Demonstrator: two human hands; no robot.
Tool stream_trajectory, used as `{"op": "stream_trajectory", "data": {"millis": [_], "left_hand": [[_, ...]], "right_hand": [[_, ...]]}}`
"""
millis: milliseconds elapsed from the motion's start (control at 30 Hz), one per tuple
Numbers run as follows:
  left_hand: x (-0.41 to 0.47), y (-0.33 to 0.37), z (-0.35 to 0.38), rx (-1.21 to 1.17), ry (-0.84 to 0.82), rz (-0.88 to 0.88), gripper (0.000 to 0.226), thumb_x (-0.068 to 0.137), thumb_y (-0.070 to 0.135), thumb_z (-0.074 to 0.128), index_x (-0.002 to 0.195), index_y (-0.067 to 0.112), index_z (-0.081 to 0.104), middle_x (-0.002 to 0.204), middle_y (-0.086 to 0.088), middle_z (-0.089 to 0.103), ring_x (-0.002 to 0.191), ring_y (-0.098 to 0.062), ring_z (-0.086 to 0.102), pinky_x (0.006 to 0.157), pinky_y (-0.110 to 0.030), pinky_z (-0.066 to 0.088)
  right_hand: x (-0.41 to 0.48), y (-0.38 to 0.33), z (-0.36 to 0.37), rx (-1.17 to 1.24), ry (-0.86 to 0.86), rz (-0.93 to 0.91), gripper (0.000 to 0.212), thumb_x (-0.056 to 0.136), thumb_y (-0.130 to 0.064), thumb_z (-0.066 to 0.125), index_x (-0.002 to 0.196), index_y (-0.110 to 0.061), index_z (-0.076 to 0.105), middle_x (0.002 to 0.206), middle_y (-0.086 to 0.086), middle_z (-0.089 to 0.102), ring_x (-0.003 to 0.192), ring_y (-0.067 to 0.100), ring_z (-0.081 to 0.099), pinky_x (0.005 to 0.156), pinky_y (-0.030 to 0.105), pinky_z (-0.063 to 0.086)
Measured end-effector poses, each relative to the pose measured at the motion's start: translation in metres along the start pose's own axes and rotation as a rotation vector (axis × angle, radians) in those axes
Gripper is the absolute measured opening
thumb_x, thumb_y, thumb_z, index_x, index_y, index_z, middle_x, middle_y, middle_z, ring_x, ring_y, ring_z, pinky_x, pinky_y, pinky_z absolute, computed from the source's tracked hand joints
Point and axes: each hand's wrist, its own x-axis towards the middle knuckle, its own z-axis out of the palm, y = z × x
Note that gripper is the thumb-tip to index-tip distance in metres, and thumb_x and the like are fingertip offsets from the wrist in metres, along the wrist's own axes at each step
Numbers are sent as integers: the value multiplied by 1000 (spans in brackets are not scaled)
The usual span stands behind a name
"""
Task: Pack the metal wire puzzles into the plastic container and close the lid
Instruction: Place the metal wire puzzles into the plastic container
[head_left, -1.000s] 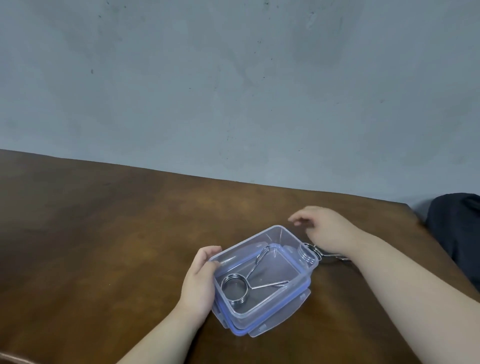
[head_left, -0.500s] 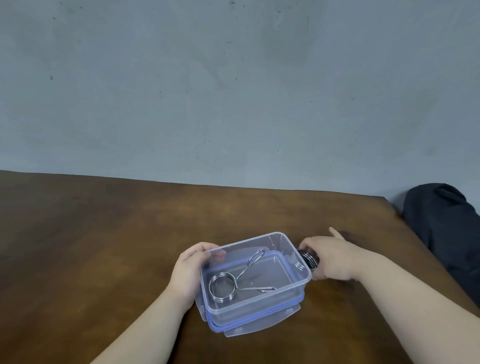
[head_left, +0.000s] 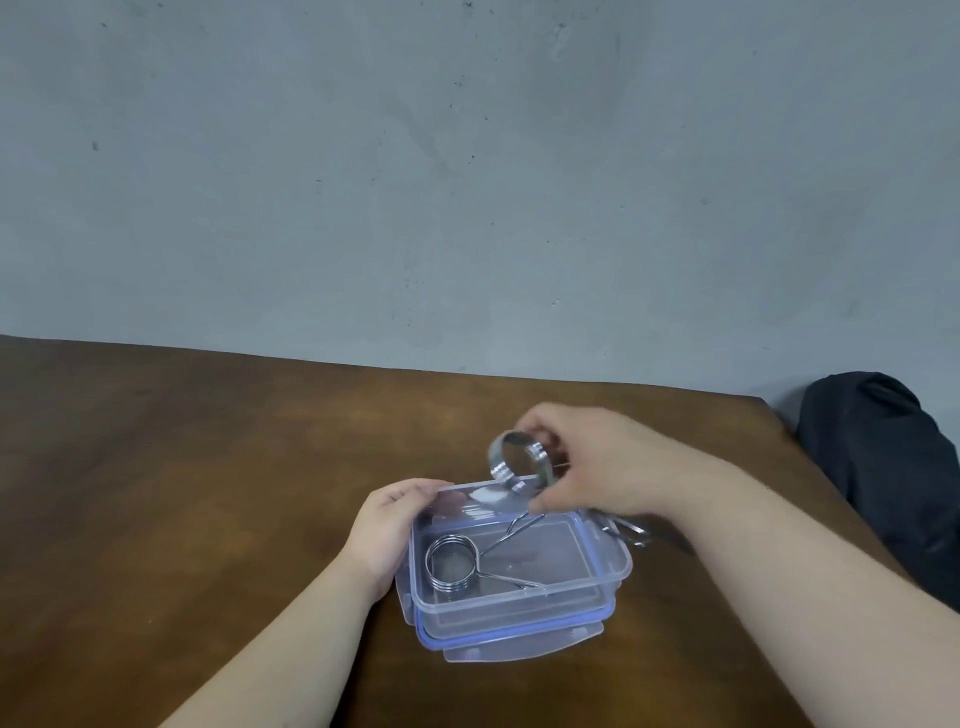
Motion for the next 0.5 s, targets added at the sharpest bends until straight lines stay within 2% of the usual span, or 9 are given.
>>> {"op": "stream_trajectory", "data": {"millis": [100,200,267,367,500], "left_hand": [[-1,0,-2,0,3,0,30,98,4,52,94,3,82,99,-23,79,95,-37,73,92,-49,55],[-2,-1,-2,-3,7,2,30,98,5,54,89,5,83,95,-21,80,92,-38,73,90,-48,55],[-2,0,-1,-8,16,4,31,98,5,55,84,5,82,90,-19,80,86,-33,73,86,-43,56],[-1,-1,-2,9,9,18,30,99,5,54,87,3,81,94,-20,80,91,-35,73,89,-43,56],[0,-2,-3,22,13,17,31,99,6,54,85,7,82,94,-18,81,96,-35,74,90,-41,56]], "right_hand": [[18,-25,34,-187,-177,-119,54,71,-41,83,118,-37,55,100,-13,66,88,11,61,75,37,54],[32,-22,65,-289,-268,-119,55,72,-38,84,119,-32,56,103,-5,69,92,19,60,76,42,54],[36,-15,77,-292,-287,-102,61,72,-39,86,124,-31,56,114,-2,69,101,21,60,81,40,51],[36,-10,84,-284,-281,-100,71,75,-41,85,136,-30,50,129,-1,63,115,23,56,85,35,42],[29,-8,88,-227,-257,-91,64,76,-41,83,132,-33,53,128,-6,64,113,19,56,96,39,46]]}}
